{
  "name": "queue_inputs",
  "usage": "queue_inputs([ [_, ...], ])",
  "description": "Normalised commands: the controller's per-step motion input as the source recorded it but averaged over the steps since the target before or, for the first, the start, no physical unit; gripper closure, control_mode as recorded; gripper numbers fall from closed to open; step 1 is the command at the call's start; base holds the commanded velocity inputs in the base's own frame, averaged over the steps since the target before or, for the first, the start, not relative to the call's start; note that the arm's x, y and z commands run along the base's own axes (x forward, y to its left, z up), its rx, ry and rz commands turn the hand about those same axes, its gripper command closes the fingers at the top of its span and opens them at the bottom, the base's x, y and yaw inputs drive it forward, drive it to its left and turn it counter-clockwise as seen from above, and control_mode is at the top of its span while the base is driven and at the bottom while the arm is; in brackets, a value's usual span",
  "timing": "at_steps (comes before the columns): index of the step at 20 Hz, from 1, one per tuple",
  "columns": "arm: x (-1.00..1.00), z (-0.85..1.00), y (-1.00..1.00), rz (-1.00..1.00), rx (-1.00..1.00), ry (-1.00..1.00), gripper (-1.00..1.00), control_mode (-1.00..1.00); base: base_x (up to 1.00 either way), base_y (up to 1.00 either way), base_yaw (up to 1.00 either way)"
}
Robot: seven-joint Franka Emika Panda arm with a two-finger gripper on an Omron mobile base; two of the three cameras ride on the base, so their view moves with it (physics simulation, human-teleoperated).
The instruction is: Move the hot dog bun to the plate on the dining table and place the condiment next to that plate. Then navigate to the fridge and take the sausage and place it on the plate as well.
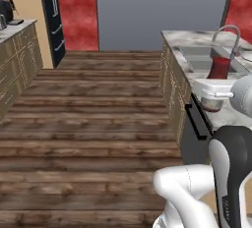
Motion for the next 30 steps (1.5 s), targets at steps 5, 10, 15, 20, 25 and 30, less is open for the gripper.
queue_inputs([
  [5,0.00,0.00,0.00,0.00,0.00,0.00,1.00,1.00,-0.21,-1.00,0.00],
  [10,0.00,0.00,0.00,0.00,0.00,0.00,1.00,1.00,-0.19,-1.00,0.00],
  [15,0.00,0.00,0.00,0.00,0.00,0.00,1.00,1.00,-0.22,-1.00,0.00],
  [20,0.00,0.00,0.00,0.00,0.00,0.00,1.00,1.00,-0.23,-1.00,0.00],
  [25,0.00,0.00,0.00,0.00,0.00,0.00,1.00,1.00,-0.14,-1.00,0.00],
  [30,0.00,0.00,0.00,0.00,0.00,0.00,1.00,1.00,-0.05,-1.00,0.00],
])
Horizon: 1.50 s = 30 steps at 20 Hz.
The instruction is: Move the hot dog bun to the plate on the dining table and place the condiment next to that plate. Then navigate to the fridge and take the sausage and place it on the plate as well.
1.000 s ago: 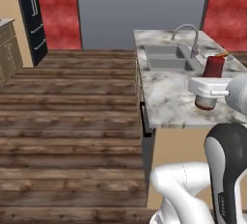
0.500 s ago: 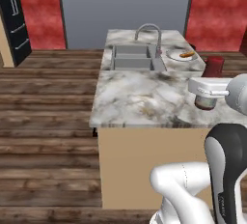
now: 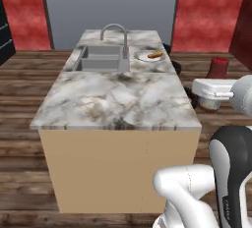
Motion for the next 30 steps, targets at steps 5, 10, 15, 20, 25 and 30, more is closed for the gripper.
queue_inputs([
  [5,0.00,0.00,0.00,0.00,0.00,0.00,1.00,1.00,-0.01,-1.00,0.00],
  [10,0.00,0.00,0.00,0.00,0.00,0.00,1.00,1.00,0.00,-1.00,0.00],
  [15,0.00,0.00,0.00,0.00,0.00,0.00,1.00,1.00,0.17,-1.00,0.05],
  [20,0.00,0.00,0.00,0.00,0.00,0.00,1.00,1.00,0.53,-0.89,0.32],
  [25,0.00,0.00,0.00,0.00,0.00,0.00,1.00,1.00,0.85,-0.58,0.48],
  [30,0.00,0.00,0.00,0.00,0.00,0.00,1.00,1.00,0.94,-0.56,0.47],
])
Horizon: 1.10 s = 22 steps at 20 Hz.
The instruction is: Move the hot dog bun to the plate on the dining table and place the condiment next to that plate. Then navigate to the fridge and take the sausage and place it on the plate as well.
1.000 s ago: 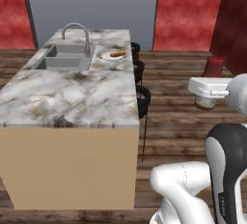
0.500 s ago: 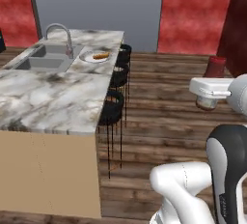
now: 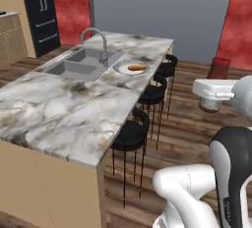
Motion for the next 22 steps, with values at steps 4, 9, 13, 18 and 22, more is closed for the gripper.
queue_inputs([
  [4,0.00,0.00,0.00,0.00,0.00,0.00,1.00,1.00,0.58,-0.93,0.32],
  [9,0.00,0.00,0.00,0.00,0.00,0.00,1.00,1.00,0.52,-1.00,0.31],
  [13,0.00,0.00,0.00,0.00,0.00,0.00,1.00,1.00,0.61,-0.95,0.32],
  [18,0.00,0.00,0.00,0.00,0.00,0.00,1.00,1.00,0.76,-0.87,0.33],
  [22,0.00,0.00,0.00,0.00,0.00,0.00,1.00,1.00,0.84,-0.81,0.35],
])
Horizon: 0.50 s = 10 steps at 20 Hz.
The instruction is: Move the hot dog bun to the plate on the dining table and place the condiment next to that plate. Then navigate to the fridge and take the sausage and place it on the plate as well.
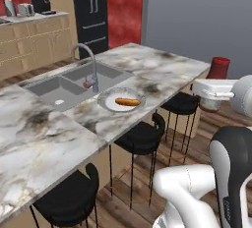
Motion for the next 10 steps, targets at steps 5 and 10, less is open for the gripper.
queue_inputs([
  [5,0.00,0.00,0.00,0.00,0.00,0.00,1.00,1.00,0.91,-0.67,0.39],
  [10,0.00,0.00,0.00,0.00,0.00,0.00,1.00,1.00,1.00,-0.34,0.51],
])
